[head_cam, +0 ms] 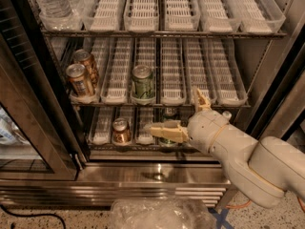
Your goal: Pick green can from middle shelf of fridge
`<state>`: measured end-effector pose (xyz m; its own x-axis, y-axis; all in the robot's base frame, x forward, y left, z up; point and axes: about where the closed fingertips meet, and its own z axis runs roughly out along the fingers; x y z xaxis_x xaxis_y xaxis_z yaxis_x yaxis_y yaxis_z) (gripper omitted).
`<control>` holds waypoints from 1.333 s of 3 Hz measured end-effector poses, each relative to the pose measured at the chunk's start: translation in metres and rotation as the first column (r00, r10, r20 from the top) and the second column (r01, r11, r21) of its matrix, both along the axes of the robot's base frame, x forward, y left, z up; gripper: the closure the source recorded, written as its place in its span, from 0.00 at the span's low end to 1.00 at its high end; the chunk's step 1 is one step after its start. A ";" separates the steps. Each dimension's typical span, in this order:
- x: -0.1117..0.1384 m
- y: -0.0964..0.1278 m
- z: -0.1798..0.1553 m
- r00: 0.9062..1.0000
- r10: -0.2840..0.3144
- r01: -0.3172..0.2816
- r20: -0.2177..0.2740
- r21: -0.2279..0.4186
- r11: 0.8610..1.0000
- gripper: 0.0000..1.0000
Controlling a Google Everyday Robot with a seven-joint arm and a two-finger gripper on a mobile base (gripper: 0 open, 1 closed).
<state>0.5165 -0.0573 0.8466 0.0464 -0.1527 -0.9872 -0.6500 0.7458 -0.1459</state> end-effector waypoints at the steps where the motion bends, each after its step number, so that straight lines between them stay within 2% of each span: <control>1: -0.003 0.000 -0.002 1.000 -0.009 0.009 -0.019 0.014 1.000 0.00; 2: 0.005 0.013 -0.003 0.998 -0.030 0.032 -0.061 0.027 0.999 0.00; 3: 0.029 0.041 -0.006 0.999 -0.026 0.026 -0.040 -0.006 1.000 0.00; 4: 0.029 0.042 -0.007 0.999 -0.025 0.024 -0.040 -0.007 1.000 0.00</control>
Offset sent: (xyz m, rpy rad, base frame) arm 0.0182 0.0250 -0.0148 0.0297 0.1316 -0.0973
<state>0.5460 -0.0152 0.8400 0.0034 -0.1599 -0.9871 -0.6369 0.7607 -0.1254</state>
